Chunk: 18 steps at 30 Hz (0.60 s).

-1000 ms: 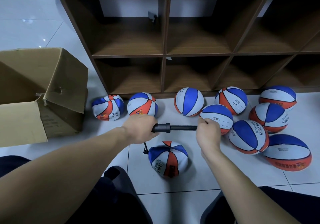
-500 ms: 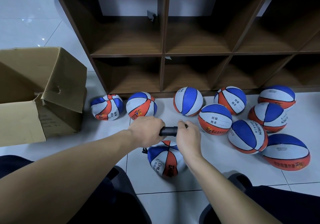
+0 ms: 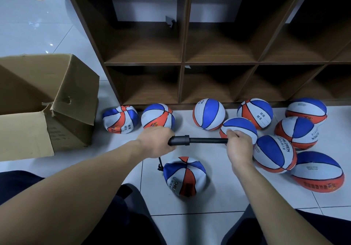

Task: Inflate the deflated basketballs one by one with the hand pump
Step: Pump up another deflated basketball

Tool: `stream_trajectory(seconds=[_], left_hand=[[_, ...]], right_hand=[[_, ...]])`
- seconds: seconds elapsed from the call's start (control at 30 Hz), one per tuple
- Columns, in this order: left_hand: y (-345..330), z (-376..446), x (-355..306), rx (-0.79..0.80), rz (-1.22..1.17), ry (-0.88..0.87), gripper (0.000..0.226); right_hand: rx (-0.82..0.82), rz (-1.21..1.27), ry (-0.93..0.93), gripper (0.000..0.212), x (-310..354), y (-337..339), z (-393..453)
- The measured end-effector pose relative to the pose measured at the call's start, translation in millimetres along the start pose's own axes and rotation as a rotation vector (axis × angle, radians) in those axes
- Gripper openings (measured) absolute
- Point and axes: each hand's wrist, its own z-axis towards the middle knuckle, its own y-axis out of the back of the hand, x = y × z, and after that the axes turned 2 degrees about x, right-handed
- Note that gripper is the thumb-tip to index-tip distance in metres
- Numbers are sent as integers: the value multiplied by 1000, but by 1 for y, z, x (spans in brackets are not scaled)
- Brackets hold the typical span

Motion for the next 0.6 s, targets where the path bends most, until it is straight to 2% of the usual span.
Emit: stream_trajectory(seconds=[0.1, 0.33, 0.6], left_hand=[[0, 1, 0, 16, -1, 13, 22], [0, 1, -12, 17, 36, -19, 24], [-2, 1, -26, 18, 39, -61, 25]], right_hand=[[-31, 19, 13, 39, 0, -7, -5], [21, -62, 123, 41, 10, -32, -34], [124, -61, 102, 37, 4, -52, -49]])
